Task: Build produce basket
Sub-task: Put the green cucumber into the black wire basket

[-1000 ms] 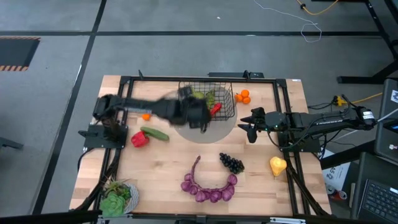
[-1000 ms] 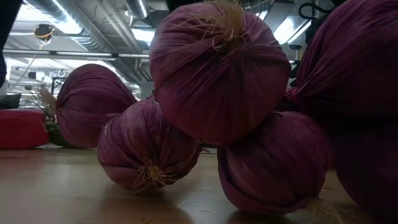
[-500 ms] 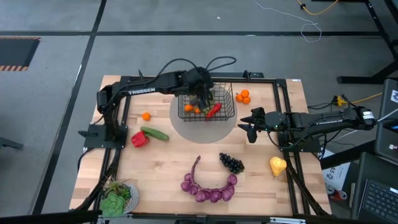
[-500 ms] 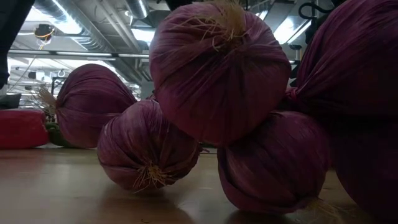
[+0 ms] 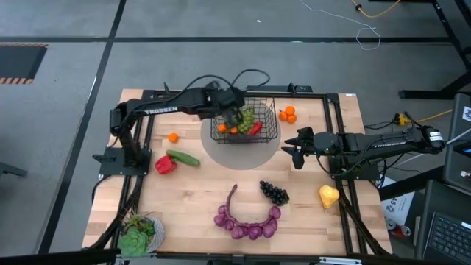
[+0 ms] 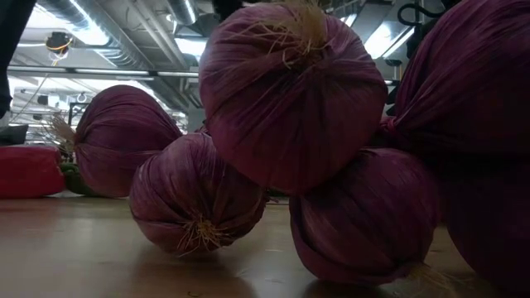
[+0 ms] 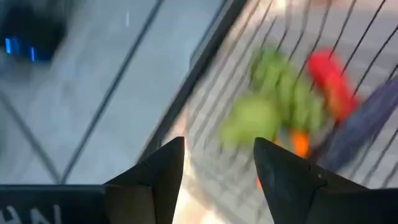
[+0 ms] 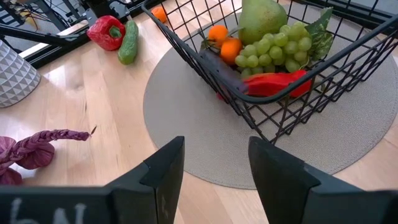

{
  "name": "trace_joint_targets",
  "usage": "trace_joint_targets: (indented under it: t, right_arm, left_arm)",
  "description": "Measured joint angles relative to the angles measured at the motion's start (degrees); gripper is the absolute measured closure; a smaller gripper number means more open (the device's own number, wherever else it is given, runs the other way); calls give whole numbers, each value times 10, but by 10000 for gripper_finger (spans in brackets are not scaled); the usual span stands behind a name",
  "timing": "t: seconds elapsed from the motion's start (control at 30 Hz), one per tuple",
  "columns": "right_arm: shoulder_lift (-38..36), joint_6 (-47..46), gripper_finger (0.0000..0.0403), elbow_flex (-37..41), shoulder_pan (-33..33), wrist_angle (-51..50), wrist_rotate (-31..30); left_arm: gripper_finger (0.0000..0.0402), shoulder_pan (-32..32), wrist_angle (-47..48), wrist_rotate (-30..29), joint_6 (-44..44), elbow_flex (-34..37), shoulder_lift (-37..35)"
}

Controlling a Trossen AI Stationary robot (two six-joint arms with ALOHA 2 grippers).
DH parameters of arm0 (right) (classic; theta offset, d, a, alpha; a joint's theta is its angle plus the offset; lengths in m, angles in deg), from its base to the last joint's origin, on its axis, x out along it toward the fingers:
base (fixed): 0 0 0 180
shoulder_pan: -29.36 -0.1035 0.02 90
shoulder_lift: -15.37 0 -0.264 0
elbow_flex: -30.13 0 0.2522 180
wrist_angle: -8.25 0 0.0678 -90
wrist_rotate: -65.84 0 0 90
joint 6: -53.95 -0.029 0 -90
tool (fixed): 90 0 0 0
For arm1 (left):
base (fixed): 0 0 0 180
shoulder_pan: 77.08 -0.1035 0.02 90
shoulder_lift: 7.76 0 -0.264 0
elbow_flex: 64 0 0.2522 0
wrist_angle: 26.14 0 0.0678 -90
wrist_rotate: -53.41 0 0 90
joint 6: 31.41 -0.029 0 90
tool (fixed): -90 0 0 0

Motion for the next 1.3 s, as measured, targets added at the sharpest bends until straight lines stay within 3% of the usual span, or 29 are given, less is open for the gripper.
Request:
trace_joint_targets:
  t: [0.33,0.4,0.57,0.73,0.93,1.13,1.3]
  right_arm:
    - [0,-1,221,0,0,0,0]
    - [0,-2,221,0,0,0,0]
    - [0,-2,221,0,0,0,1]
    - [0,-2,221,0,-4,-1,0]
    - [0,-1,221,0,-12,0,0]
    - [0,0,221,0,-12,0,0]
    - [0,0,221,0,-12,0,0]
  left_arm:
    - [213,30,374,3,167,4,-14]
    - [213,32,369,31,172,22,-15]
    - [212,44,369,164,127,74,-39]
    - [212,74,371,203,124,160,-80]
    - [217,115,315,215,193,299,-161]
    - [229,183,134,227,211,420,-236]
    - [232,221,-15,180,174,500,-279]
